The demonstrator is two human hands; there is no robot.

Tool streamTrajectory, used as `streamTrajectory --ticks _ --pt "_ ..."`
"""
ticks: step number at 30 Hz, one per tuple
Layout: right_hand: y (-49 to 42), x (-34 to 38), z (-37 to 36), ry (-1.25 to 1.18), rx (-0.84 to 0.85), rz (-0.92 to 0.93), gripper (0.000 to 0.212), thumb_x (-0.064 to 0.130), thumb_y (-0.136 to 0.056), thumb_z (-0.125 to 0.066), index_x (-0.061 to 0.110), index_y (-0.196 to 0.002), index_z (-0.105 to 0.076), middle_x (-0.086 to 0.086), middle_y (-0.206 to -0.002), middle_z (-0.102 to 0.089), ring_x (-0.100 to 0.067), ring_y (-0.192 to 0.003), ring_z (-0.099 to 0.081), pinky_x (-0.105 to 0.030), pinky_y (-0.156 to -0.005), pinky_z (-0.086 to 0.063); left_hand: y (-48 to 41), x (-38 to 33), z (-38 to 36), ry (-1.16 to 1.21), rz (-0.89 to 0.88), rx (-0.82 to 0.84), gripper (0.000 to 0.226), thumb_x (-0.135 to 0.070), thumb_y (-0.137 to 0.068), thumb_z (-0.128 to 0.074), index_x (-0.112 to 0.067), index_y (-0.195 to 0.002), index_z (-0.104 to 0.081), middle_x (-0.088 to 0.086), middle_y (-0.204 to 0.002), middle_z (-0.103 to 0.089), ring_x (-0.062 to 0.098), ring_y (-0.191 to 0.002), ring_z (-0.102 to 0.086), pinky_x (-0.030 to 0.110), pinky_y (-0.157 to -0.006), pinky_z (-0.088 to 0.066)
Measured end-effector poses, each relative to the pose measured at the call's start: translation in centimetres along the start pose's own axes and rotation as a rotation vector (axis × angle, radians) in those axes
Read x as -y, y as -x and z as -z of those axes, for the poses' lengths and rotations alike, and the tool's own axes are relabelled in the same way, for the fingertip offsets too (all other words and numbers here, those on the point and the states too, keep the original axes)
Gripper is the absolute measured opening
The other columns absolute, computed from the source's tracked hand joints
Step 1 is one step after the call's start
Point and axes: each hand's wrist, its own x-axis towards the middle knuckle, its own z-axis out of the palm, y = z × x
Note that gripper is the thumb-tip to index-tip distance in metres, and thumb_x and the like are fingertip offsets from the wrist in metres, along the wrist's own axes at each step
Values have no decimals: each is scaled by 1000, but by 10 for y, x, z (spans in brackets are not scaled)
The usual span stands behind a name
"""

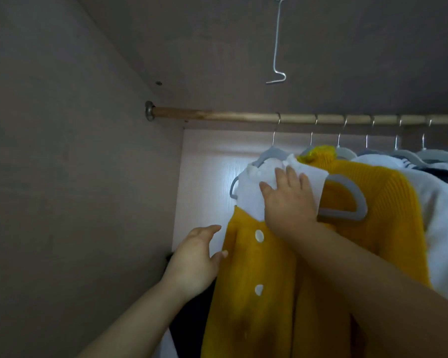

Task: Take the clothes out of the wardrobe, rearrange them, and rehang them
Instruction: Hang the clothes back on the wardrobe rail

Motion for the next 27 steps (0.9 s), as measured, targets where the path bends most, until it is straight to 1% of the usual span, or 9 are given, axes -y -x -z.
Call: streamTrajectory --ticks 4,8,11,14,19,21,23,24,27 --pt "77 30 -14 -120 176 99 58 34 -88 -52 26 -141 -28 -9 -147 -26 -30 -135 -22 -42 -110 -17 56 11 11 -7 88 129 59 -30 -92 -55 -23 -144 -28 0 -147 -31 17 -130 -36 23 -104 -30" --pt "172 72 -14 -269 354 178 55 32 -93 -46 28 -144 -24 -3 -148 -24 -26 -134 -23 -37 -109 -20 135 32 15 -108 187 252 54 -29 -93 -53 -19 -141 -31 8 -140 -36 25 -123 -42 35 -102 -38" --pt "248 107 -13 -372 509 215 56 36 -95 -45 28 -145 -22 -2 -148 -25 -24 -133 -26 -34 -107 -24 207 55 9 -148 284 355 50 -25 -93 -53 -15 -138 -34 11 -138 -38 28 -121 -43 33 -97 -40" --pt "320 139 -17 -418 651 270 57 38 -97 -42 25 -147 -18 -2 -148 -25 -24 -133 -28 -33 -107 -26 285 75 7 -177 368 414 51 -29 -92 -52 -15 -138 -36 12 -133 -44 27 -117 -46 34 -94 -42" --pt "424 183 -10 -519 823 347 56 36 -96 -44 24 -146 -23 -3 -149 -27 -21 -136 -27 -30 -108 -24 409 80 14 -196 590 574 40 -30 -91 -50 -16 -128 -44 11 -129 -47 27 -115 -49 35 -95 -42" --pt "458 197 -4 -545 858 400 55 34 -96 -43 22 -146 -24 -3 -146 -31 -20 -132 -32 -28 -105 -28 450 75 18 -247 651 622 44 -30 -93 -48 -16 -134 -38 12 -136 -42 27 -123 -44 34 -101 -36" --pt "488 209 -1 -571 902 469 55 35 -96 -44 21 -146 -26 -3 -144 -35 -20 -129 -37 -28 -103 -33 488 69 27 -297 712 671 54 -31 -93 -48 -16 -141 -29 10 -147 -29 26 -133 -33 36 -109 -28" --pt "503 214 0 -591 931 504 56 36 -95 -45 21 -146 -26 -3 -143 -36 -19 -128 -38 -28 -103 -34 506 65 33 -308 752 680 55 -32 -93 -48 -17 -142 -28 9 -149 -27 25 -134 -31 37 -110 -29" --pt "547 226 5 -634 1005 613 55 35 -94 -47 21 -144 -28 -3 -139 -40 -18 -122 -43 -28 -101 -35 566 48 48 -309 920 643 50 -32 -91 -51 -23 -137 -34 3 -149 -27 26 -128 -40 38 -106 -34"
